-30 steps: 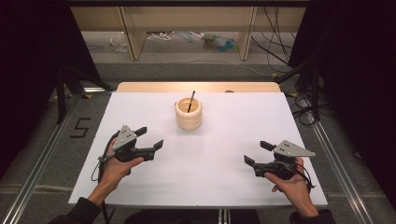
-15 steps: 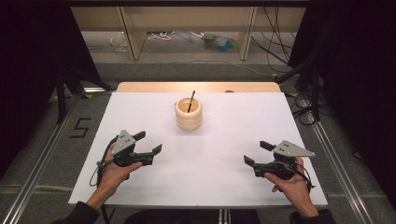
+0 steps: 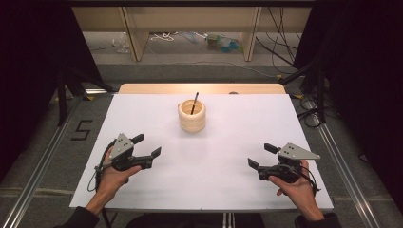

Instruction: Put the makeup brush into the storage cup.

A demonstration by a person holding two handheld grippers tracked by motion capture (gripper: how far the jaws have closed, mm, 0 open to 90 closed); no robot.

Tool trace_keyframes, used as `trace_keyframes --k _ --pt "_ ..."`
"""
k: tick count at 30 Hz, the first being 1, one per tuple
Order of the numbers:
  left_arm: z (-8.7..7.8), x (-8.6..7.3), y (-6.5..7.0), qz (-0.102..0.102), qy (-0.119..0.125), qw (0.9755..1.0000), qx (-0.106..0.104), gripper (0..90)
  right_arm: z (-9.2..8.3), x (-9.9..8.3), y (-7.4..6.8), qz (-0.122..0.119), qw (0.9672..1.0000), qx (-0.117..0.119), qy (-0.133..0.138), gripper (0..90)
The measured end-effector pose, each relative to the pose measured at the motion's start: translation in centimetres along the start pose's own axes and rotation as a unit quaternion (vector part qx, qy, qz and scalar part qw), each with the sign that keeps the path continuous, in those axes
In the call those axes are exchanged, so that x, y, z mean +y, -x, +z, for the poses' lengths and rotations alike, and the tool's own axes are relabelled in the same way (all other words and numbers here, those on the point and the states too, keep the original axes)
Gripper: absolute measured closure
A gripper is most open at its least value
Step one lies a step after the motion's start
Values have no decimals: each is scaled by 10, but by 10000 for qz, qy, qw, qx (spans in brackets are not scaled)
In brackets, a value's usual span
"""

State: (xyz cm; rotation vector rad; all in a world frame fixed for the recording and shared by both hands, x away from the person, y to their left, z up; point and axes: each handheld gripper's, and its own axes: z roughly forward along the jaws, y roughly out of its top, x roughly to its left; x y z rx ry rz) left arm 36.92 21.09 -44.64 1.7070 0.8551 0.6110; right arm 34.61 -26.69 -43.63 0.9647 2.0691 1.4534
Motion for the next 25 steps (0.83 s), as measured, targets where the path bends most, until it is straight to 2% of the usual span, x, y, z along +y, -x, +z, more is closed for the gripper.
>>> trace_keyframes --k 1,2,3,6,7,8,9,10,11,15,16,17,19,20,21,23,25 --pt "-1 0 -1 2 8 10000 3 176 -2 1 0 -16 9999 -44 -151 159" --pt "-1 0 -1 25 0 10000 6 176 -3 1 0 -28 9998 -65 -180 159" --pt "-1 0 0 35 -15 10000 10 175 -1 0 0 -19 10000 -35 -65 159" --pt "1 -2 2 49 -76 10000 -32 175 -1 0 0 -17 10000 -38 -61 159" --pt "2 -2 2 64 -93 9999 -47 175 -1 0 0 -14 10000 -40 -66 159" --pt "3 -3 3 73 -86 9999 -69 175 -3 1 0 -26 9998 -64 -186 159" --pt "3 -3 4 68 -110 9999 -61 175 -1 0 0 -16 10000 -40 -58 159" --pt "3 -4 4 63 -122 9999 -64 175 -1 0 0 -21 10000 -38 -62 159" --pt "3 -4 4 55 -128 9999 -66 175 -3 1 0 -27 9998 -58 -183 159" --pt "5 -6 6 38 -169 9998 -89 175 -2 1 0 -11 9999 -19 -118 159" --pt "5 -5 6 88 -169 9998 -90 175 -2 1 0 -9 9999 -19 -112 159" --pt "5 -6 6 32 -160 9998 -93 175 -3 1 0 -24 9998 -59 -183 159" --pt "4 -5 5 70 -144 9998 -83 175 -3 1 0 -25 9998 -55 -184 159" --pt "4 -5 5 62 -137 9999 -74 175 -1 0 0 -16 10000 -33 -67 159" --pt "4 -5 5 61 -134 9999 -74 174 -1 0 0 -15 10000 -35 -63 159" --pt "4 -5 5 54 -128 9999 -77 175 -3 1 0 -27 9998 -61 -186 159" --pt "4 -5 5 72 -131 9999 -79 174 -3 1 0 -25 9998 -45 -185 159"
